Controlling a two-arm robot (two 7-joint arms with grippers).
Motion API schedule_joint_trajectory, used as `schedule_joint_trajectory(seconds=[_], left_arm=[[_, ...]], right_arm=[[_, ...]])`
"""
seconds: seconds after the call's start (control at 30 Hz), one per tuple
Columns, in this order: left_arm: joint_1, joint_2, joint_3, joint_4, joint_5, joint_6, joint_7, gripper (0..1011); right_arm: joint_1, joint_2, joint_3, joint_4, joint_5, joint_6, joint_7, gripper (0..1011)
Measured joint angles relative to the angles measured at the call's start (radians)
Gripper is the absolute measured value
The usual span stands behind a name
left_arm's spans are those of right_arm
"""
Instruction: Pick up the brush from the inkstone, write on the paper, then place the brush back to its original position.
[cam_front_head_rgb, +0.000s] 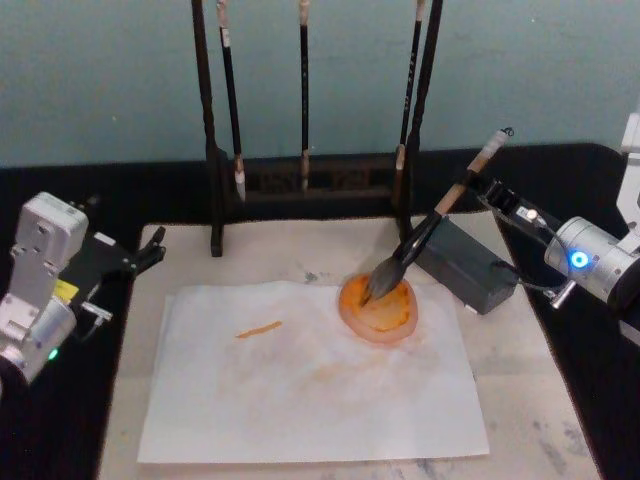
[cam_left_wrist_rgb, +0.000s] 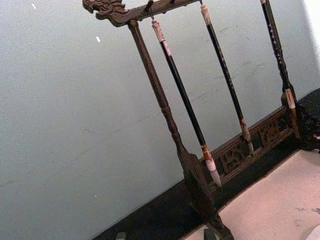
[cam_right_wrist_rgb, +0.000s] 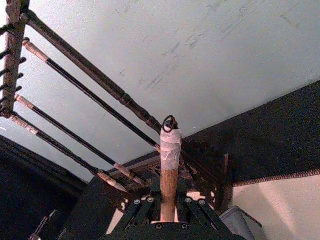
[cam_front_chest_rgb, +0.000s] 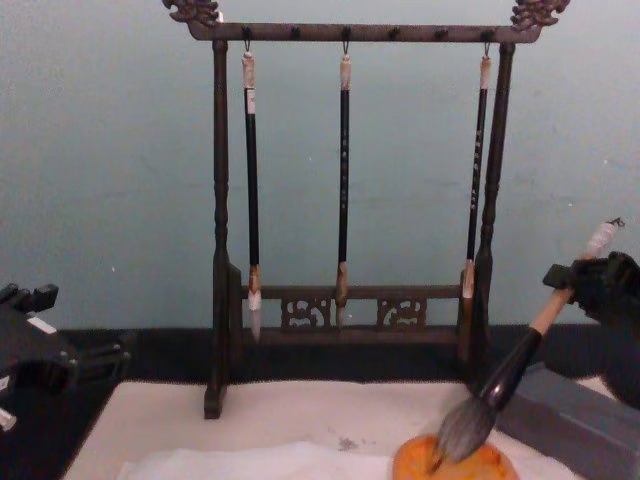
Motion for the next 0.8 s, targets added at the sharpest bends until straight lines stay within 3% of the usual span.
schedule_joint_trajectory(seconds=[0.8], left_arm=[[0.000,0.000,0.000,0.000,0.000,0.000,0.000,1010]], right_arm=[[-0.004,0.017,-0.038,0.000,0.060,-0.027,-0.019,176]])
